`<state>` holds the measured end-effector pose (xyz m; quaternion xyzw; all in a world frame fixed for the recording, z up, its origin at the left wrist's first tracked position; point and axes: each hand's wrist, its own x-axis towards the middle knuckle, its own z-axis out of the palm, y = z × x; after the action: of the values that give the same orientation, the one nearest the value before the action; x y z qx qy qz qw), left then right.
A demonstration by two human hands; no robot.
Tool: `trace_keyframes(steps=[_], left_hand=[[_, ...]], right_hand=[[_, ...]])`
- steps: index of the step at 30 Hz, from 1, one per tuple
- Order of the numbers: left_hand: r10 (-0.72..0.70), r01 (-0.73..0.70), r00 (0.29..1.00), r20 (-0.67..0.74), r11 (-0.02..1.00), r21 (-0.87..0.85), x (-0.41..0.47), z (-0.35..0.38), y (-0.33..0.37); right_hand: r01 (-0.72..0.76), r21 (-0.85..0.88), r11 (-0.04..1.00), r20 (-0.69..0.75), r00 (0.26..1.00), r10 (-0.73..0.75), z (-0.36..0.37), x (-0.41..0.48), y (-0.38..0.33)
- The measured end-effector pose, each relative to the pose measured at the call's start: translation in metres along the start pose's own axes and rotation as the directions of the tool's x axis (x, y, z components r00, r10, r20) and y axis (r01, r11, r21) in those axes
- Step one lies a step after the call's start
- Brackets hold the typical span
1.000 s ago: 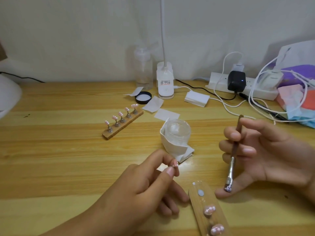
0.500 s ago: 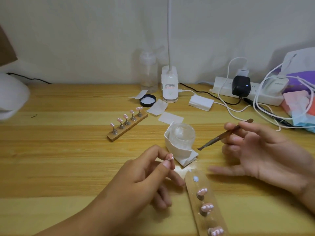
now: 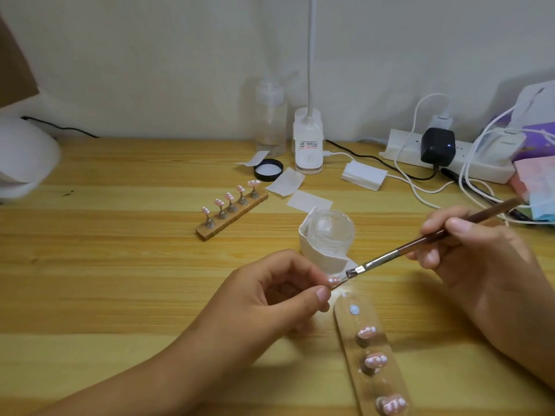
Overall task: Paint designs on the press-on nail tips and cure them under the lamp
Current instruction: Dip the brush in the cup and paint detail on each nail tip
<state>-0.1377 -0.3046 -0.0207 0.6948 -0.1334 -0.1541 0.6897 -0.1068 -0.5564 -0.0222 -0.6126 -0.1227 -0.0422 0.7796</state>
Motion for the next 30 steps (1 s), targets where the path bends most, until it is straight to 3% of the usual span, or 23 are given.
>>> trace_keyframes(steps=[14,30], left_hand=[[0.015,-0.015,1.000,0.013,1.000,0.023,0.0010,0.0007,0.0007],[0.024,-0.025,0.998,0.052,0.999,0.026,-0.0005,0.0005,-0.0015]], right_hand=[[0.021,-0.095,0.995,0.101,0.995,-0.012,0.0053,-0.0036,-0.0025],[-0.040,-0.018,0.999,-0.023,0.999,0.040,0.0094,-0.0008,-0.0062]])
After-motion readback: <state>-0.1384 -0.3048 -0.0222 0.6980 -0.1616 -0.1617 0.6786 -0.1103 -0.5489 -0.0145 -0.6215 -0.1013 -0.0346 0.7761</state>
